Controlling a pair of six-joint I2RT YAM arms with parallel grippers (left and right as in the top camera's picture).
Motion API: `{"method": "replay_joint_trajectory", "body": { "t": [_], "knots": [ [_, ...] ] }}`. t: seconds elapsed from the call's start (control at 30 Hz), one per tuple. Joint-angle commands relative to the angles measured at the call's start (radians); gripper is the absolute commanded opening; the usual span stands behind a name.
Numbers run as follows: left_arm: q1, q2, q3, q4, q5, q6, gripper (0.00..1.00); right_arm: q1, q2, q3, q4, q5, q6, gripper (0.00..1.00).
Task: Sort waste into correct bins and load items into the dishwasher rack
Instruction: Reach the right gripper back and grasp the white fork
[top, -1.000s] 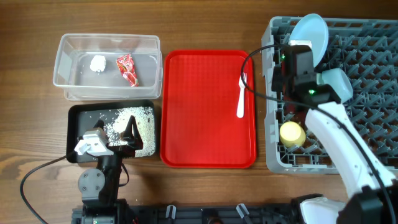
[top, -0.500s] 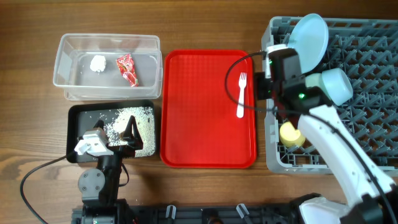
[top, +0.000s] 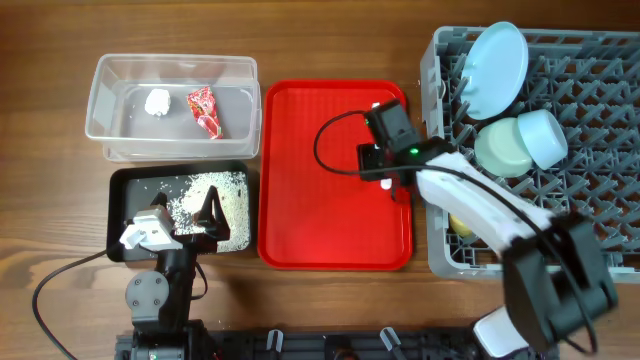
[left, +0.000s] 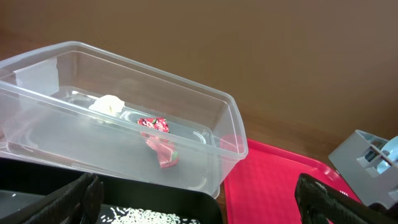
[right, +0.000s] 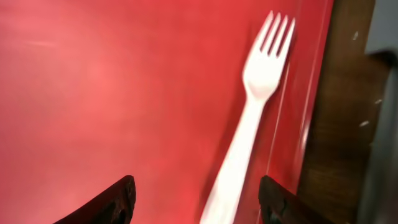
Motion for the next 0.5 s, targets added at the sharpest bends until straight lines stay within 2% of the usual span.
{"method": "replay_joint_trajectory", "body": {
  "t": [0.0, 0.4, 0.43, 0.47],
  "knots": [
    [0.007, -0.010, -0.009, 0.002, 0.015, 0.013, 1.00, -0.003, 0.074, 0.001, 0.068, 0.097, 0.053, 0.67],
    [0.007, -0.010, -0.009, 0.002, 0.015, 0.013, 1.00, -0.019, 0.160, 0.001, 0.137, 0.096, 0.095, 0.66],
    [0.007, -0.010, -0.009, 0.002, 0.015, 0.013, 1.00, -0.022, 0.162, 0.001, 0.134, 0.088, 0.101, 0.62],
    [0.007, -0.010, -0.009, 0.002, 0.015, 0.013, 1.00, -0.024, 0.163, 0.001, 0.132, 0.071, 0.100, 0.53]
  ]
}}
